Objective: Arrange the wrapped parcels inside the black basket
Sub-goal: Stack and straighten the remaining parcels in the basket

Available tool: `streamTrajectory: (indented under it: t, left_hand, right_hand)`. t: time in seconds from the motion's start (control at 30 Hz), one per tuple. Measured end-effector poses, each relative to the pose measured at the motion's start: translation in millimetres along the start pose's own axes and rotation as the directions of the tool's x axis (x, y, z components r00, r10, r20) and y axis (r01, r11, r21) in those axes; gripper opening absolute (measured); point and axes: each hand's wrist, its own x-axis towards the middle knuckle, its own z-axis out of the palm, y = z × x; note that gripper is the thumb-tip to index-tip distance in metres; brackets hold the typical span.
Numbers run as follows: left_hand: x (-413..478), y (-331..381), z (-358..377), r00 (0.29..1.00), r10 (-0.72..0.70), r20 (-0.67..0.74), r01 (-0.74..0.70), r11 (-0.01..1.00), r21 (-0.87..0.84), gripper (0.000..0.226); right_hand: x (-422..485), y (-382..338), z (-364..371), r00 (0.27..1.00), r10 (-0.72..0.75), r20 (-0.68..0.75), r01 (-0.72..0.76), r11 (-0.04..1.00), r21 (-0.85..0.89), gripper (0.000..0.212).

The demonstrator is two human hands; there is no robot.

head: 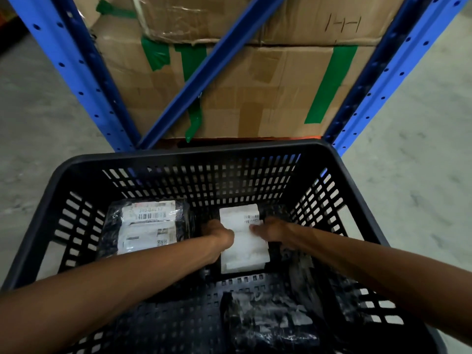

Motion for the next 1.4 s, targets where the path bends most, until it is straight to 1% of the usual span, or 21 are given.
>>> streamTrajectory:
  t: [0.1,0.2,0.27,0.33,0.37,0.43,0.5,0.53,0.63,0.73,0.77,0.87,0.93,1.0,1.07,1.13,1.2,1.23,1.3,1.37,1.4]
  left_hand:
    - [-12.5,4.8,-5.6,0.999,0.035,0.023,-0.035,0.999,0.023,0.065]
    - [-38.1,-0.5,-13.6,0.983,0.181,0.022,-0.183,0.975,0.13,0.089]
    - [-65.2,-16.0,-19.0,0.902,0.412,0.127,-0.431,0.862,0.267,0.089]
    - [-91.8,-38.5,-22.5,0.765,0.561,0.316,-0.643,0.661,0.386,0.082]
    - [-101.7,-49.8,-23.0,0.712,0.574,0.404,-0.702,0.601,0.383,0.078]
    - [-118.0,-65.9,-21.4,0.653,0.529,0.542,-0.741,0.591,0.317,0.066]
    - [-128.0,-73.5,-16.0,0.594,0.481,0.645,-0.771,0.57,0.284,0.068]
    - [-129.2,-75.8,-12.9,0.578,0.469,0.668,-0.783,0.551,0.29,0.072]
    - [-126.8,-79.1,-11.7,0.537,0.518,0.666,-0.837,0.427,0.343,0.085]
    - [-121.8,-81.2,-11.4,0.528,0.515,0.675,-0.849,0.301,0.434,0.088]
    - [-122.1,-80.7,-12.0,0.527,0.519,0.674,-0.85,0.306,0.429,0.084]
    - [-124.4,-74.2,-17.5,0.509,0.542,0.669,-0.853,0.423,0.306,0.054]
    - [-127.0,-65.5,-27.6,0.523,0.52,0.675,-0.817,0.531,0.224,0.052]
    - [-131.3,-55.1,-41.6,0.555,0.489,0.673,-0.75,0.645,0.15,0.062]
    - [-135.3,-41.8,-54.9,0.61,0.502,0.612,-0.677,0.732,0.074,0.07]
    - [-136.5,-27.5,-66.1,0.689,0.542,0.481,-0.566,0.817,-0.11,0.058]
    - [-130.6,-14.4,-72.6,0.782,0.502,0.369,-0.391,0.857,-0.337,0.042]
    - [-126.2,-7.3,-75.9,0.819,0.461,0.341,-0.3,0.852,-0.429,0.041]
    - [-114.1,3.2,-81.4,0.872,0.364,0.329,-0.14,0.828,-0.543,0.051]
    - [-102.5,11.5,-83.6,0.903,0.278,0.328,-0.039,0.812,-0.583,0.064]
    - [-98.3,15.7,-83.2,0.914,0.266,0.308,-0.035,0.806,-0.591,0.064]
  right_hand:
    - [-12.9,-12.5,-9.8,1.0,0.008,0.011,-0.004,0.958,-0.286,0.064]
    - [-35.6,-19.0,-17.3,0.979,-0.2,-0.046,0.125,0.759,-0.639,0.074]
    - [-56.8,-13.3,-19.1,0.919,-0.394,-0.03,0.263,0.666,-0.698,0.073]
    - [-85.8,-5.7,-23.8,0.866,-0.489,0.106,0.409,0.568,-0.715,0.07]
    - [-102.0,-1.8,-25.8,0.872,-0.445,0.204,0.45,0.565,-0.692,0.071]
    - [-132.8,6.4,-26.9,0.89,-0.242,0.387,0.448,0.621,-0.643,0.076]
    - [-154.6,17.6,-22.4,0.843,-0.101,0.528,0.464,0.632,-0.621,0.07]
    - [-160.4,25.2,-17.6,0.817,-0.078,0.571,0.486,0.625,-0.611,0.065]
    - [-165.8,42.6,-6.2,0.815,-0.074,0.575,0.497,0.6,-0.627,0.056]
    - [-165.4,52.5,-1.4,0.839,-0.178,0.514,0.515,0.564,-0.645,0.054]
    - [-164.4,54.2,-0.6,0.845,-0.2,0.495,0.515,0.55,-0.658,0.052]
    - [-163.2,50.6,-6.0,0.856,-0.184,0.482,0.501,0.519,-0.692,0.041]
    - [-160.1,45.2,-23.0,0.839,-0.163,0.519,0.496,0.621,-0.607,0.03]
    - [-161.4,36.0,-45.4,0.821,-0.226,0.524,0.486,0.759,-0.433,0.026]
    - [-163.1,27.9,-66.0,0.847,-0.314,0.43,0.442,0.865,-0.239,0.031]
    - [-158.9,21.8,-81.4,0.898,-0.327,0.295,0.343,0.939,-0.003,0.038]
    - [-152.3,17.4,-90.1,0.939,-0.301,0.164,0.257,0.935,0.245,0.056]
    - [-148.1,16.5,-91.9,0.951,-0.279,0.13,0.213,0.902,0.376,0.063]
    - [-141.1,14.7,-88.9,0.962,-0.253,0.106,0.148,0.804,0.576,0.063]
    - [-132.4,12.6,-80.8,0.956,-0.281,0.084,0.17,0.763,0.623,0.06]
    - [-127.7,10.4,-76.0,0.959,-0.279,0.058,0.186,0.768,0.613,0.059]
